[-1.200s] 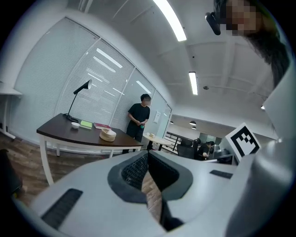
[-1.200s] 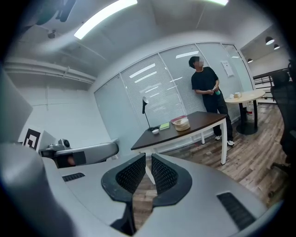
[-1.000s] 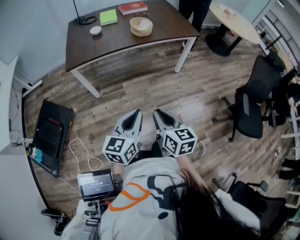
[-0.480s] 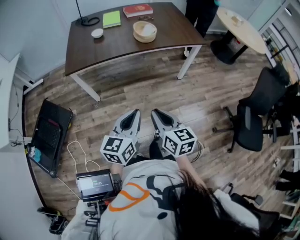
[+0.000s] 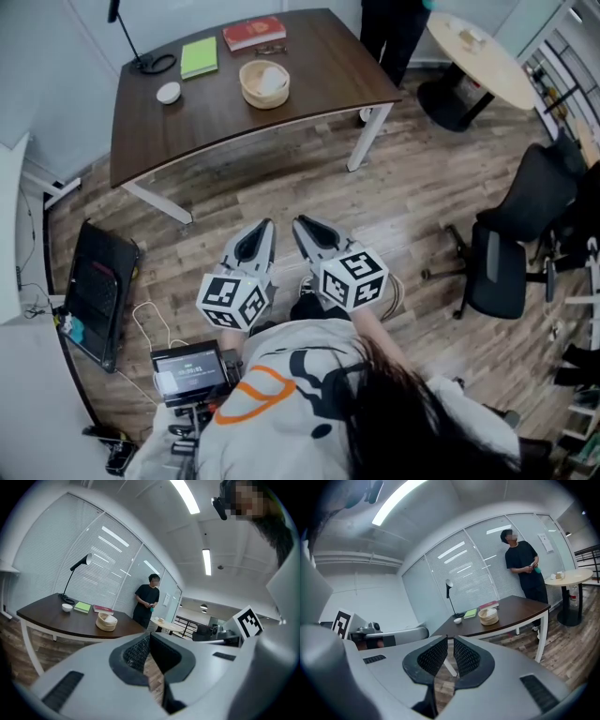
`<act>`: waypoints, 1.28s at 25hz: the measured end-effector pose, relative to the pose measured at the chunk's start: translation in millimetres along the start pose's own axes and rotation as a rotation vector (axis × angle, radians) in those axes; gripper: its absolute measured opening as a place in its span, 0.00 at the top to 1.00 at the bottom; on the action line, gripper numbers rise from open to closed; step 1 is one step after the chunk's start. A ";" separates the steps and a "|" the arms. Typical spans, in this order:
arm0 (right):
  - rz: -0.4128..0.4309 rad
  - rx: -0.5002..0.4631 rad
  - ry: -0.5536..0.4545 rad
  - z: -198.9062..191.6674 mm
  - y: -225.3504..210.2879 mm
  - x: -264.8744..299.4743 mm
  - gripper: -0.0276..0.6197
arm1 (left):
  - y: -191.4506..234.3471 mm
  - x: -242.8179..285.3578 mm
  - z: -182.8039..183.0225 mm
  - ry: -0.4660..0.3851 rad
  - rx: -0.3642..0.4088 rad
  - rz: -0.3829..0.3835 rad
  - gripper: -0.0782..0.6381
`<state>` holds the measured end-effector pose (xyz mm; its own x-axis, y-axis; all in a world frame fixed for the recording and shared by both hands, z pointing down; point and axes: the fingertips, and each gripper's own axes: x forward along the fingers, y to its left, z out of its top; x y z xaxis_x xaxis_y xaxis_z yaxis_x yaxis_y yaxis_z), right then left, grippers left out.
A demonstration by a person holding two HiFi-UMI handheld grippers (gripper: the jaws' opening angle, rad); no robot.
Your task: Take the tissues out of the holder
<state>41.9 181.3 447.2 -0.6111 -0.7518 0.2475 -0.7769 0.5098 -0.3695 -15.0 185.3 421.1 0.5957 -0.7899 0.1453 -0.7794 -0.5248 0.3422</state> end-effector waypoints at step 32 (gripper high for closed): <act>0.033 0.060 0.034 40.2 -102.2 76.2 0.88 | 35.6 133.3 22.1 0.052 0.030 0.011 0.89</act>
<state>80.8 55.1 467.8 -0.6419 -0.7200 0.2638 -0.7463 0.5075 -0.4308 32.4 54.2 432.2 0.5959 -0.7784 0.1973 -0.7909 -0.5263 0.3121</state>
